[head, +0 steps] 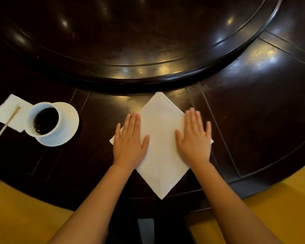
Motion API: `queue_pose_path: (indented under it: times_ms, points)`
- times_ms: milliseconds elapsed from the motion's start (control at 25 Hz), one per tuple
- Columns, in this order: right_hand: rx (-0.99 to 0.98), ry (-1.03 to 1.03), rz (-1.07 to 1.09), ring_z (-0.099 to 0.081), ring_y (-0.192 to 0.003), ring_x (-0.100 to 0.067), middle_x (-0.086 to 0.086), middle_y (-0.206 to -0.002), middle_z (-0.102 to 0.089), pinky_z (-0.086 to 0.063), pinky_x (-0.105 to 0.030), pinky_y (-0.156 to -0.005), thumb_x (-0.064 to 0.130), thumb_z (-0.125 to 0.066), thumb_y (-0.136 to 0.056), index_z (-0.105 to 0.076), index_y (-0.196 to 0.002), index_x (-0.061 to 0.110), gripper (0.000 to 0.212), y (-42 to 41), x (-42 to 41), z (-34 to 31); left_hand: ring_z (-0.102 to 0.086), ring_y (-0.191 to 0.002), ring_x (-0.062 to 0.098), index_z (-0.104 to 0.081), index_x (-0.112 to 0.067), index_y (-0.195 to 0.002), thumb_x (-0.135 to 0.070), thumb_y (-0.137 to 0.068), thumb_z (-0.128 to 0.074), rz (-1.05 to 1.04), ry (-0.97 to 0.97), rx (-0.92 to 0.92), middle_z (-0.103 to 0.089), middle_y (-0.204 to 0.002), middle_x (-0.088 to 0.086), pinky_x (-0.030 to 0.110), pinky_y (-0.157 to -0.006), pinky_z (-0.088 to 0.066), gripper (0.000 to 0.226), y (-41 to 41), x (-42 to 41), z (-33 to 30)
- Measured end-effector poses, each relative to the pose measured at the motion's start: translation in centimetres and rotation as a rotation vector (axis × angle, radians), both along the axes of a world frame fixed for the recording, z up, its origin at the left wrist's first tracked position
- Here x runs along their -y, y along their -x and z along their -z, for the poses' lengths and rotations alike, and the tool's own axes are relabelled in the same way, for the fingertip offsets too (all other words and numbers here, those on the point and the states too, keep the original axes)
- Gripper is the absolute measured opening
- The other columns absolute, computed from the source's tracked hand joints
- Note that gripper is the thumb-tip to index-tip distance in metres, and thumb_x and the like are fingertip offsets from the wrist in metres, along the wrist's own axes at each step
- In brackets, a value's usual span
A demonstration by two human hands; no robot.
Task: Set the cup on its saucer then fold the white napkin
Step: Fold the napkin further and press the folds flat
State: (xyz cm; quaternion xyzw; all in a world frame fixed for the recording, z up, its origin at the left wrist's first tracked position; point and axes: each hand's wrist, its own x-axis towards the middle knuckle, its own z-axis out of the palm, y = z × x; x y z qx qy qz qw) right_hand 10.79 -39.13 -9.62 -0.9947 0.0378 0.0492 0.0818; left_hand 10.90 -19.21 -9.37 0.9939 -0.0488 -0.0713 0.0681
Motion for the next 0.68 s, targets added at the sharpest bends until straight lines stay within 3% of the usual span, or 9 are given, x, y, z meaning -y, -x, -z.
queue_pose_path:
  times_ms: [80, 160, 200, 280, 400, 560, 680]
  points:
    - [-0.038, 0.025, 0.205, 0.006, -0.143, -0.016, -0.004, -0.158, 0.001, 0.001, -0.053, -0.115, 0.054, -0.012, -0.092, 0.000, -0.147, 0.012, 0.070, -0.1, 1.7, -0.5, 0.006, -0.142, 0.014, 0.002, -0.012, -0.148, -0.048, -0.091, -0.018, -0.040, -0.002, -0.004, 0.000, -0.157, 0.004, 0.041, -0.114, -0.002, 0.071, 0.1, -0.2, -0.2]
    - [-0.019, 0.026, 0.245, 0.011, -0.142, -0.015, -0.002, -0.156, 0.008, 0.005, -0.056, -0.113, 0.055, -0.014, -0.093, 0.001, -0.147, 0.014, 0.070, -0.6, 1.3, -1.4, 0.004, -0.143, 0.015, -0.001, -0.011, -0.149, -0.048, -0.091, -0.019, -0.043, 0.000, -0.007, -0.003, -0.158, 0.006, 0.041, -0.115, -0.004, 0.071, 0.2, 0.0, -0.3]
    - [0.040, 0.007, 0.152, 0.011, -0.142, -0.016, -0.001, -0.155, 0.010, 0.007, -0.056, -0.112, 0.053, -0.017, -0.094, 0.000, -0.147, 0.015, 0.068, -1.3, 0.5, -1.8, 0.004, -0.143, 0.015, -0.002, -0.011, -0.149, -0.047, -0.092, -0.020, -0.045, 0.007, -0.003, -0.004, -0.158, 0.006, 0.042, -0.115, -0.005, 0.070, 0.2, 0.1, -0.3]
    - [0.104, -0.043, -0.244, 0.005, -0.143, -0.019, -0.003, -0.155, 0.002, 0.004, -0.057, -0.113, 0.047, -0.020, -0.095, -0.006, -0.148, 0.016, 0.062, -3.1, -2.0, -2.3, 0.002, -0.142, 0.014, -0.002, -0.011, -0.148, -0.047, -0.091, -0.022, -0.046, 0.008, 0.008, -0.006, -0.158, 0.006, 0.042, -0.115, -0.007, 0.071, 0.1, 0.0, -0.3]
    - [-0.031, -0.006, -0.738, 0.005, -0.144, -0.020, -0.004, -0.158, -0.004, 0.007, -0.051, -0.114, 0.041, -0.021, -0.098, -0.006, -0.148, 0.020, 0.056, -6.0, -4.1, -2.1, 0.004, -0.141, 0.014, 0.004, -0.011, -0.146, -0.049, -0.091, -0.019, -0.015, -0.044, 0.011, -0.006, -0.158, 0.007, 0.043, -0.114, -0.009, 0.071, 0.2, -0.2, -0.2]
    - [-0.068, 0.063, -0.781, 0.007, -0.143, -0.017, -0.004, -0.158, 0.000, 0.006, -0.043, -0.116, 0.040, -0.018, -0.099, -0.001, -0.148, 0.018, 0.056, -9.1, -2.6, -1.5, 0.007, -0.141, 0.015, 0.004, -0.010, -0.146, -0.052, -0.088, -0.016, 0.012, -0.053, 0.003, 0.005, -0.154, 0.006, 0.046, -0.114, -0.005, 0.074, 0.1, -0.3, -0.5]
    - [-0.065, 0.046, -0.720, 0.006, -0.143, -0.017, -0.005, -0.158, -0.001, 0.004, -0.040, -0.117, 0.040, -0.018, -0.099, -0.001, -0.148, 0.015, 0.057, -10.3, -2.3, -1.6, -0.009, -0.144, 0.023, -0.008, -0.017, -0.147, -0.051, -0.088, -0.025, 0.294, -0.001, 0.005, -0.007, -0.156, 0.008, 0.049, -0.113, -0.003, 0.071, 1.2, -0.5, -0.7]
